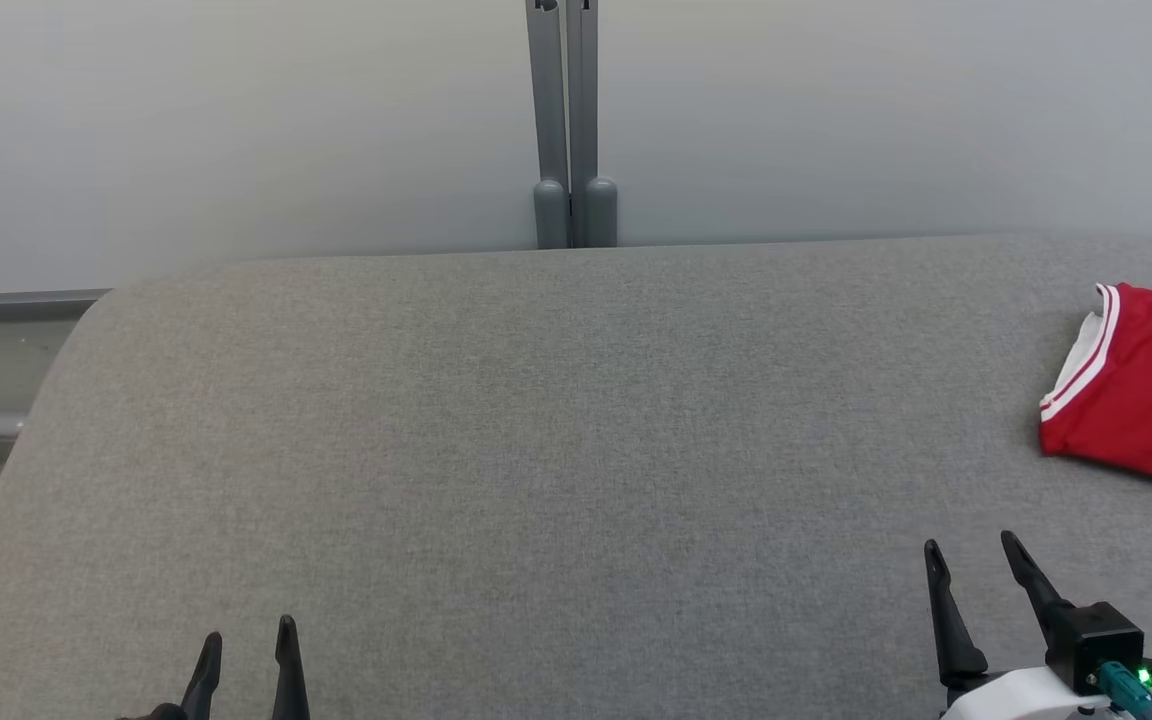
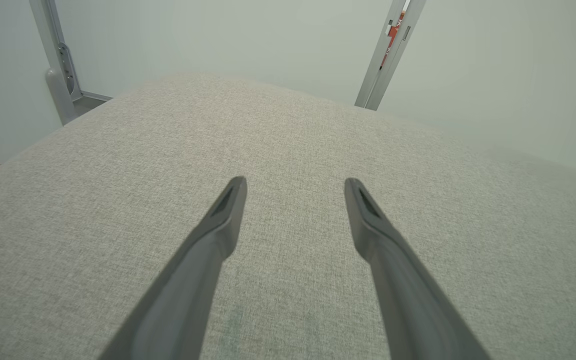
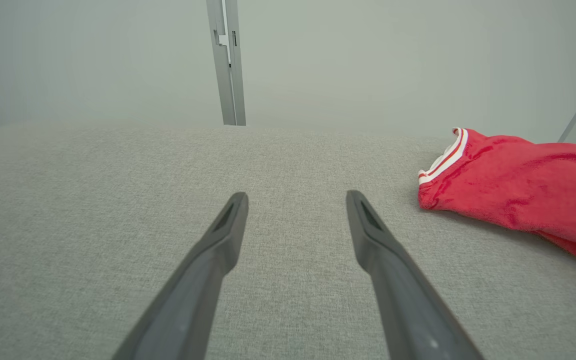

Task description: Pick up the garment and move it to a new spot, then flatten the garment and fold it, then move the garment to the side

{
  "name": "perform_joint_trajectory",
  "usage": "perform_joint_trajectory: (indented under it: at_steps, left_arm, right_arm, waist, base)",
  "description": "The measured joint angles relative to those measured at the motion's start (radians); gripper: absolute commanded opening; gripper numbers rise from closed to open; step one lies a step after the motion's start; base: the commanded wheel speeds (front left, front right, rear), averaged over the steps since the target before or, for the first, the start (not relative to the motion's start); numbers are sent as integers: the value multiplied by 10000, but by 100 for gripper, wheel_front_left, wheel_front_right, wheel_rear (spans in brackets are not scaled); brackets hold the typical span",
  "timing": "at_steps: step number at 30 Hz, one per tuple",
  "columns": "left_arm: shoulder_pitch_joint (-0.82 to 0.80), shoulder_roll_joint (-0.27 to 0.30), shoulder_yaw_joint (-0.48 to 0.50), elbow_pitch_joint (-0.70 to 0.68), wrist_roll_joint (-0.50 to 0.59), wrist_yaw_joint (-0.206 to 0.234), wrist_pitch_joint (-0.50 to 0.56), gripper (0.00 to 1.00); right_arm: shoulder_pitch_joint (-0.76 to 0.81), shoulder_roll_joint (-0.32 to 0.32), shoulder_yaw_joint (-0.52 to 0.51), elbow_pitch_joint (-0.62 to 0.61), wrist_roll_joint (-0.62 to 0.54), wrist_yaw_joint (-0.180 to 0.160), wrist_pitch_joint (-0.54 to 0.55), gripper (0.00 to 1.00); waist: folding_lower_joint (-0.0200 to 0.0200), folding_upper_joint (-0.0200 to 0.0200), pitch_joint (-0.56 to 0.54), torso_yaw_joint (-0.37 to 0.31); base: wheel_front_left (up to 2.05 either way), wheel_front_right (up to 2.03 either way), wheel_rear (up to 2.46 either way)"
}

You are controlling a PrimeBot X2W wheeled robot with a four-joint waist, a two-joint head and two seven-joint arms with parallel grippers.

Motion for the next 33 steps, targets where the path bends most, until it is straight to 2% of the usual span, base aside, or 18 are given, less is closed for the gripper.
perform_joint_trajectory:
  at_steps: [5, 6, 12, 33]
  left_arm:
    - [-215, 2, -234, 247, -12, -128, 0, 100]
    - [-203, -15, -263, 316, -4, -148, 10, 0]
    - [1, -59, -257, 738, -165, -150, 163, 0]
    - [-553, -59, 44, 518, -3590, -161, 1116, 0]
  right_arm:
    - [7, 13, 38, 0, -73, 0, 0, 100]
    - [14, 27, 42, 59, -73, 2, 4, 0]
    - [144, 132, 23, 543, 150, 0, 174, 0]
    - [-331, 125, -104, 522, 4358, 0, 1110, 0]
  waist:
    - [0, 0, -71, 150]
    - [0, 0, -72, 156]
    - [0, 0, -63, 147]
    - [0, 0, 48, 18]
  base:
    - [0, 0, 0]
    - [0, 0, 0]
    - [0, 0, 0]
    - [0, 0, 0]
